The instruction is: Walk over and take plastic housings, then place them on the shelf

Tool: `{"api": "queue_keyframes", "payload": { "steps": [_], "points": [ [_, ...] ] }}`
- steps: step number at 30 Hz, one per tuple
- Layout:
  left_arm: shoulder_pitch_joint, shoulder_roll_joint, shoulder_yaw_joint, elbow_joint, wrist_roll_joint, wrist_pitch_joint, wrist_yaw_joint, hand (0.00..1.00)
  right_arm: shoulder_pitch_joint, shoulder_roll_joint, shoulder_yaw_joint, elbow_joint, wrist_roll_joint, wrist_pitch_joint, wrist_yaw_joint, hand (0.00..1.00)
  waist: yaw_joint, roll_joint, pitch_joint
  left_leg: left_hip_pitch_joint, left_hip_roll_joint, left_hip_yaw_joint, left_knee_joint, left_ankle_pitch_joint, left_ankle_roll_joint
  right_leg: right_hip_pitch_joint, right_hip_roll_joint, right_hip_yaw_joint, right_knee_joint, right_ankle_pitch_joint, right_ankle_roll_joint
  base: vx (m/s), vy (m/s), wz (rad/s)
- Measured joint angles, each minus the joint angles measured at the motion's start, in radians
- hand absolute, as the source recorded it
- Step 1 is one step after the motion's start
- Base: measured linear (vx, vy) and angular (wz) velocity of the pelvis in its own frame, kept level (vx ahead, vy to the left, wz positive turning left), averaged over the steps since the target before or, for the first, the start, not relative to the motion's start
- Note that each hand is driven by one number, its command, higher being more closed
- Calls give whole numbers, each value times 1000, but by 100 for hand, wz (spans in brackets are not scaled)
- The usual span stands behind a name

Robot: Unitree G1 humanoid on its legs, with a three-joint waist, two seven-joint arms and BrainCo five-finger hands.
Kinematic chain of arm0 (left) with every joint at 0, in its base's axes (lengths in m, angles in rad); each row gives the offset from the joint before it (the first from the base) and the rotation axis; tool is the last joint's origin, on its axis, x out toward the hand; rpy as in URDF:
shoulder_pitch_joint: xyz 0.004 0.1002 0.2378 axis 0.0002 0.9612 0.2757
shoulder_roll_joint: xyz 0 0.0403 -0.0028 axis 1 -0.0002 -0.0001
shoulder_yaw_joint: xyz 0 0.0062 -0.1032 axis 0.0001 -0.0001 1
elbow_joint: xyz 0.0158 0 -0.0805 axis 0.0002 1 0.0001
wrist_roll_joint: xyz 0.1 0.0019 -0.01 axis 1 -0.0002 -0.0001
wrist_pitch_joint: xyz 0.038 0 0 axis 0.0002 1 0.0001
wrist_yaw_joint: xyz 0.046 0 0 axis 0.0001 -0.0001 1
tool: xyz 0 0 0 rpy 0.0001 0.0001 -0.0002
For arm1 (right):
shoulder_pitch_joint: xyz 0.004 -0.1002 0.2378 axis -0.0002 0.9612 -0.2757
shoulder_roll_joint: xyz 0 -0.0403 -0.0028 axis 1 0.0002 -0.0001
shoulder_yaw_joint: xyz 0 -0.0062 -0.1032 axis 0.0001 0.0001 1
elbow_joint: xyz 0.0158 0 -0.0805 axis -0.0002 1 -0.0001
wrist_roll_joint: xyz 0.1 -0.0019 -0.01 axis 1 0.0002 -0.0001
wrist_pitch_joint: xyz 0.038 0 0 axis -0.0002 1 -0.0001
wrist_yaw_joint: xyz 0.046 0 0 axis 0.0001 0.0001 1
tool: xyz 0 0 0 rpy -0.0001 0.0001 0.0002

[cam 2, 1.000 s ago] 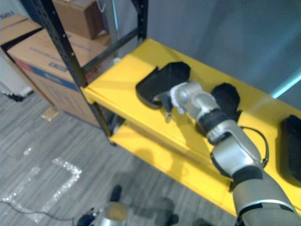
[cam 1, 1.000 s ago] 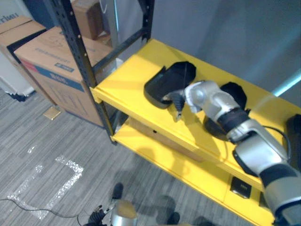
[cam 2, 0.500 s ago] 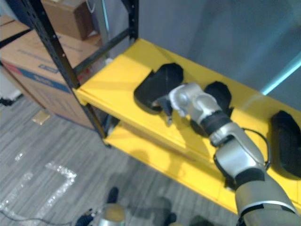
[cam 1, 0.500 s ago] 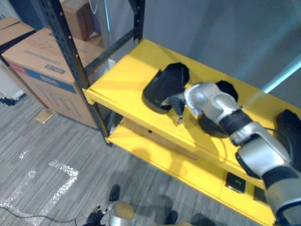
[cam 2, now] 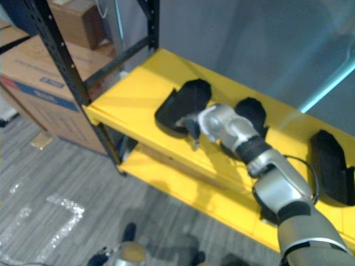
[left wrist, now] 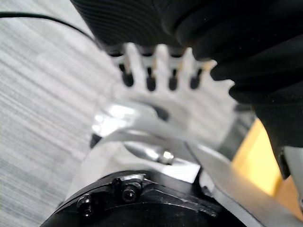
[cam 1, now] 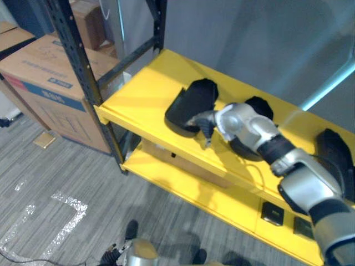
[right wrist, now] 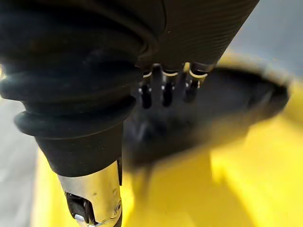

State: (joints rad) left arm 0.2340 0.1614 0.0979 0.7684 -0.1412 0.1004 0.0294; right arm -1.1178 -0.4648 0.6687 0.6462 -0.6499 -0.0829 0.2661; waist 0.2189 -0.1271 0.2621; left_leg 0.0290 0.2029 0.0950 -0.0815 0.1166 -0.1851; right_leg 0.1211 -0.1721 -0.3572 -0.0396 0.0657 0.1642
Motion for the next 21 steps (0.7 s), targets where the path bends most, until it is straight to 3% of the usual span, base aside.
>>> {"api": "queue_keyframes", "payload": {
  "steps": [4,10,12,15,18,21],
  "points": [
    [0,0,0,20,-8,-31,7,0,45,1,-187,-101,31,33,-344,0,-3,0,0,0,0,0,0,0,0,0,0,2,0,2,0,0,0,0],
    [3,-3,8,51,-8,-72,7,0,161,36,-317,-198,52,65,-628,0,-22,0,-1,3,-1,0,0,0,0,3,0,5,3,2,0,0,0,0],
    [3,-3,9,60,-8,-78,7,0,180,54,-323,-206,91,85,-668,0,-30,0,-1,4,-1,0,0,1,0,2,-1,5,6,2,0,0,0,0],
    [3,-3,12,68,-8,-80,6,0,208,89,-358,-248,290,155,-675,0,-39,1,-1,6,-1,0,0,0,-1,2,-2,5,9,2,0,0,0,0],
    [6,-5,12,75,-8,-94,5,0,266,132,-417,-268,598,242,-635,0,-40,6,-3,12,-1,5,0,0,-1,2,-3,10,12,1,-1,0,0,-5],
    [17,-14,14,76,-10,-108,5,0,291,183,-433,-229,760,275,-578,0,-43,18,-8,32,0,24,0,0,-1,4,-4,31,12,2,-1,-4,2,-22]
  ]
}}
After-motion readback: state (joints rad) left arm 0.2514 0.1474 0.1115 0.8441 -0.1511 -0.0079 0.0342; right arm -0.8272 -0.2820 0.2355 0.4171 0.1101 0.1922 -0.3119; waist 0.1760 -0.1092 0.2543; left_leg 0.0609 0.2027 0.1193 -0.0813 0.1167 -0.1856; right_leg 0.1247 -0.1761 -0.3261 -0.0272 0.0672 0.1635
